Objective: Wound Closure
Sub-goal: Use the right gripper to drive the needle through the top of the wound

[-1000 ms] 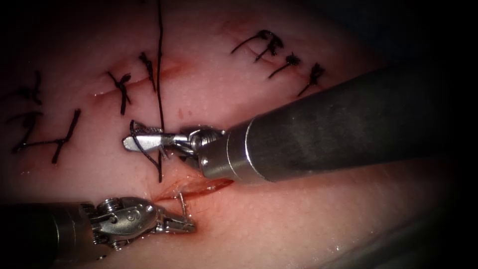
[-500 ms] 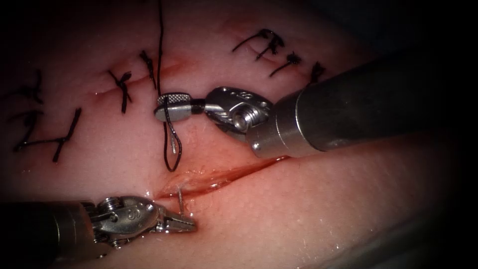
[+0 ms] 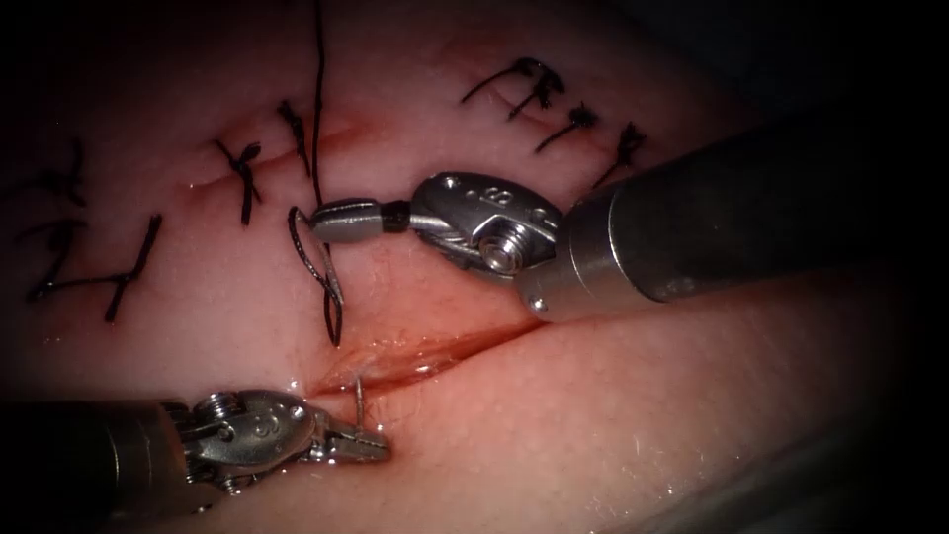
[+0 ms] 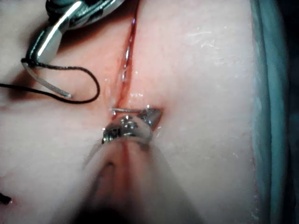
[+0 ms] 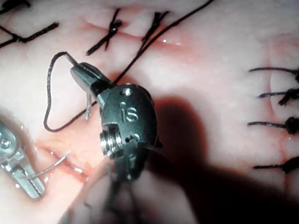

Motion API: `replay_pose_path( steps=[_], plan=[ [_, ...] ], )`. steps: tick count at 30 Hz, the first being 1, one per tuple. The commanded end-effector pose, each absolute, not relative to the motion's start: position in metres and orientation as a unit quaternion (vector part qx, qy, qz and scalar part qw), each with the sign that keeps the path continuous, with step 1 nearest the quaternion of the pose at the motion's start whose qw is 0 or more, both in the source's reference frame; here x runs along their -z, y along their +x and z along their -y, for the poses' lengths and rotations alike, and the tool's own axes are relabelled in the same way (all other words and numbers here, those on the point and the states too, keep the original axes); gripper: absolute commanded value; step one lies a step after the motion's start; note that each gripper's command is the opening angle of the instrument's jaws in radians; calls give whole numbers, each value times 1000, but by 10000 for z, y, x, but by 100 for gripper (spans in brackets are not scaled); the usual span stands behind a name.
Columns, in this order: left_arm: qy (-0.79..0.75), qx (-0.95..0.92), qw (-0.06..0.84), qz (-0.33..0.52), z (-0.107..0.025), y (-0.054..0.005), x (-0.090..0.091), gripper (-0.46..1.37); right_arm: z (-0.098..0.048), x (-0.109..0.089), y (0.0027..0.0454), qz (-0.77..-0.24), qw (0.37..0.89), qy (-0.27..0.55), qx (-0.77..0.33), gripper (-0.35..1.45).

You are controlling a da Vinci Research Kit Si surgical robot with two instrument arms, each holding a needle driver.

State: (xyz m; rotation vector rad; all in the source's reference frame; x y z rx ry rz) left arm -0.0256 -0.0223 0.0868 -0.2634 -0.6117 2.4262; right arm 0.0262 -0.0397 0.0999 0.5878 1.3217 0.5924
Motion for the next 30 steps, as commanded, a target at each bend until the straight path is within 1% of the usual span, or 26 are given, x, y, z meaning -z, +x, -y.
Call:
replay_pose_path(
  steps=[1, 2, 3, 5, 9, 14, 16, 17, 18, 19, 21, 25, 26, 27, 28, 30],
  plan=[
    [-99, -917, 308, 231, 225, -265, -884, -3, 398, -1000, 262, -595, 713, 260, -265, 71],
    [-99, -917, 308, 231, 225, -265, -884, -3, 399, -1001, 264, -594, 714, 260, -264, 92],
    [-99, -917, 308, 231, 225, -265, -884, -3, 399, -1002, 265, -594, 714, 259, -264, 97],
    [-99, -917, 308, 231, 225, -265, -884, -3, 401, -1004, 268, -598, 719, 250, -253, 114],
    [-99, -917, 308, 231, 226, -265, -884, -4, 401, -1005, 273, -598, 719, 248, -254, 120],
    [-99, -917, 308, 231, 226, -265, -883, -5, 399, -1006, 280, -597, 719, 246, -256, 109],
    [-99, -917, 308, 232, 226, -265, -883, -4, 399, -1007, 282, -597, 719, 246, -256, 93],
    [-99, -917, 308, 232, 226, -265, -883, -3, 399, -1006, 282, -597, 719, 246, -256, 63],
    [-99, -917, 308, 232, 226, -265, -882, -2, 399, -1006, 281, -598, 719, 247, -256, -3],
    [-99, -918, 309, 230, 226, -265, -882, -2, 400, -1005, 278, -597, 719, 246, -256, -35],
    [-99, -917, 309, 231, 226, -265, -882, -3, 400, -1005, 273, -590, 716, 247, -280, -35],
    [-99, -917, 309, 230, 226, -265, -882, -4, 399, -1006, 271, -573, 729, 248, -280, -35],
    [-99, -917, 309, 230, 226, -265, -882, -4, 399, -1006, 271, -567, 722, 260, -301, -35],
    [-99, -917, 309, 230, 226, -265, -882, -4, 400, -1006, 271, -545, 700, 285, -362, -35],
    [-100, -918, 306, 230, 226, -265, -882, -4, 400, -1006, 272, -533, 686, 304, -391, -35],
    [-100, -918, 306, 230, 226, -265, -882, -4, 400, -1006, 272, -523, 671, 320, -418, -35]
  ],
)
